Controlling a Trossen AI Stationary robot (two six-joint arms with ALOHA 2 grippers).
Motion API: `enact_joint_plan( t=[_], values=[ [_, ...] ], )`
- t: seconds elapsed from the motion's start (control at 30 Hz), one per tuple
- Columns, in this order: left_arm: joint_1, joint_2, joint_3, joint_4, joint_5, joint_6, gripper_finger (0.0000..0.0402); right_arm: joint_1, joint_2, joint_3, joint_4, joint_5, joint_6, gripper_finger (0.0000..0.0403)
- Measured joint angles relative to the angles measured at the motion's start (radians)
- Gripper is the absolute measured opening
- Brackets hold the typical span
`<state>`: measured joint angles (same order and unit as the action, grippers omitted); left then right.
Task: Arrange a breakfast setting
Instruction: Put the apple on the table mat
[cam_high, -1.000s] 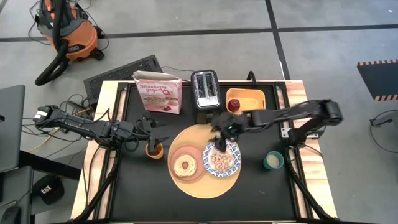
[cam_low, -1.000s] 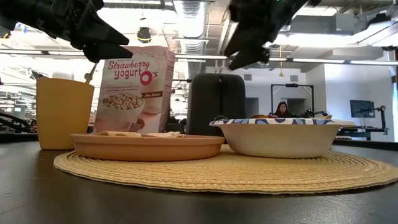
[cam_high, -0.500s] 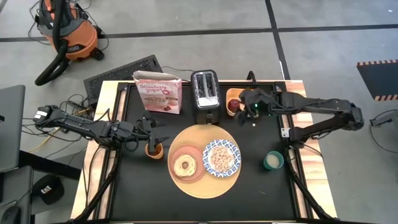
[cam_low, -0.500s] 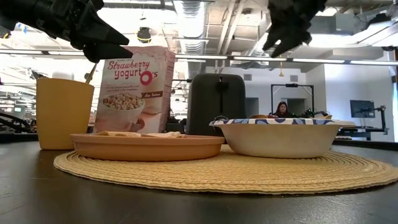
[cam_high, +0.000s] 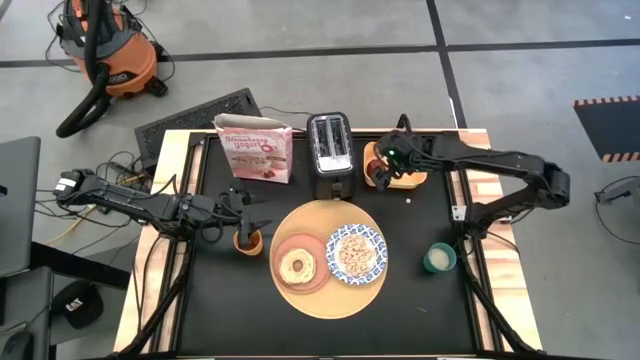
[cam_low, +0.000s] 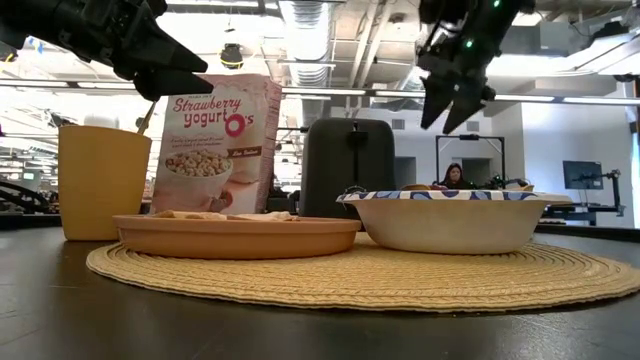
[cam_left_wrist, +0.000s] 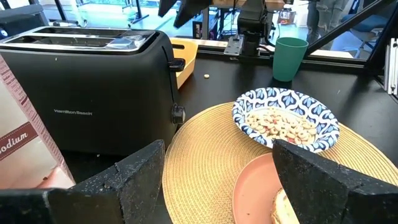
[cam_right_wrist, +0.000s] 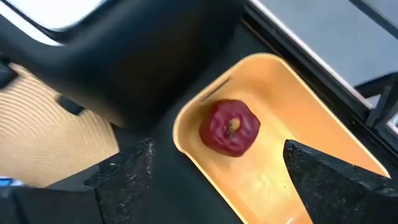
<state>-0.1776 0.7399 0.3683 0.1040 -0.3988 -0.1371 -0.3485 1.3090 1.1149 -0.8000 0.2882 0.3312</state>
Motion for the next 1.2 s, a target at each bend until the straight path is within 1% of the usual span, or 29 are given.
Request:
enact_joint_plan(
  t=[0.2,0.4,0.53,0.6,0.7,1.03,1.2],
  values=[
    [0.0,0.0,0.0,0.0,0.0,-0.001,0.0281,-0.017,0.08,0.0,-0.006,0.005,-0.002,0.0371],
    [0.0,0.0,0.0,0.0,0.0,-0.003,0.0281,-0.105,0.159,0.0,-0.003,-0.003,0.035,0.037],
    [0.0,0.0,0.0,0.0,0.0,-0.003,0.0281,-0.154,0.206,0.0,0.016,-0.075,0.034,0.037],
    [0.0,0.0,0.0,0.0,0.0,-0.003,0.0281,-0.164,0.224,0.0,0.038,-0.109,0.031,0.037],
    [0.0,0.0,0.0,0.0,0.0,-0.003,0.0281,-0.173,0.244,0.0,0.068,-0.13,0.021,0.037],
    [0.0,0.0,0.0,-0.003,0.0,0.001,0.0281,-0.197,0.323,0.0,0.077,-0.131,0.03,0.0369],
    [0.0,0.0,0.0,-0.004,0.0,0.001,0.0281,-0.204,0.352,0.0,0.077,-0.131,0.029,0.0353]
  ],
)
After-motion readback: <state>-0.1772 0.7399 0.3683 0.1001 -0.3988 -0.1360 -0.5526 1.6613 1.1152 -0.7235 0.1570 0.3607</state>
